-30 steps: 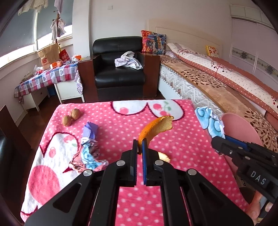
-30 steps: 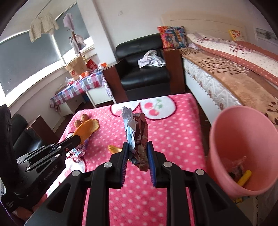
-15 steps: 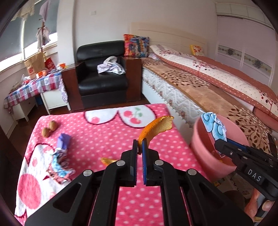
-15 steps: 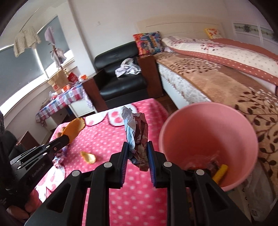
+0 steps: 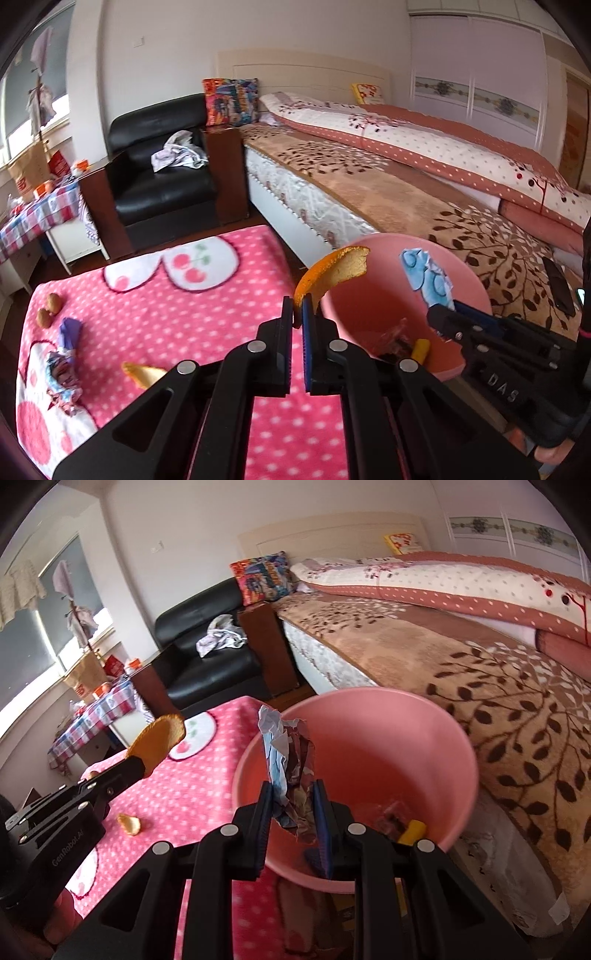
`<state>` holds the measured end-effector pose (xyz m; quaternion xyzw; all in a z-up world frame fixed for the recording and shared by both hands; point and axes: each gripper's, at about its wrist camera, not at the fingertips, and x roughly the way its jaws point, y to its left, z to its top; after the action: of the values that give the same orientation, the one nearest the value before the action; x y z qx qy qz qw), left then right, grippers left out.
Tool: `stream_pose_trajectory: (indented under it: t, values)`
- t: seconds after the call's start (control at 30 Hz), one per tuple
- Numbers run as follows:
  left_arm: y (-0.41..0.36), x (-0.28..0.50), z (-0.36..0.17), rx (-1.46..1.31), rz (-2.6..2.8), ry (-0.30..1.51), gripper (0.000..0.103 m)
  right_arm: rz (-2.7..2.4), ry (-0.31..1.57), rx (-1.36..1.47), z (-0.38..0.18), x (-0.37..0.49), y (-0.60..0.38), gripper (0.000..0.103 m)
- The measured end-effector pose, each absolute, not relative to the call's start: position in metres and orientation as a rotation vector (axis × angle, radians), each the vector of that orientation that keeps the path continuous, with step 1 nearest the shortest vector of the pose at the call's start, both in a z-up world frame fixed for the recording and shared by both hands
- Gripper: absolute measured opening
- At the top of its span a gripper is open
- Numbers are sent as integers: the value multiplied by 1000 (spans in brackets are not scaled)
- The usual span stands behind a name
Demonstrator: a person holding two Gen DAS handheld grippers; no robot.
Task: Collect trash
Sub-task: 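Carry both items over the pink bucket and open both tools to drop them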
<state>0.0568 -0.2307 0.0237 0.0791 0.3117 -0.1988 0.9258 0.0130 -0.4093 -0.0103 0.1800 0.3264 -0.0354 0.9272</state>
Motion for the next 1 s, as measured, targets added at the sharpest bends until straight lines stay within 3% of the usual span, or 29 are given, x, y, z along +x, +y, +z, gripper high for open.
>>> stream_pose_trajectory:
  t: [0.53,0.83,0.9,0.97,1.0]
  values:
    - [-292,64,0,199,-477,656,4,-146,699,374,-33,14,-444,22]
    - [-299,63,-2,203,-514,652,5,-172,700,362,-36,12,-446,30]
    - [-301,63,-1,196,-528,660,7,-183,697,362,-35,10,-446,35]
    - [-300,63,0,186,-532,664,24,-191,694,363,-34,9,-447,36]
    - [-299,63,1,177,-538,666,25,-192,693,364,-33,8,-447,36]
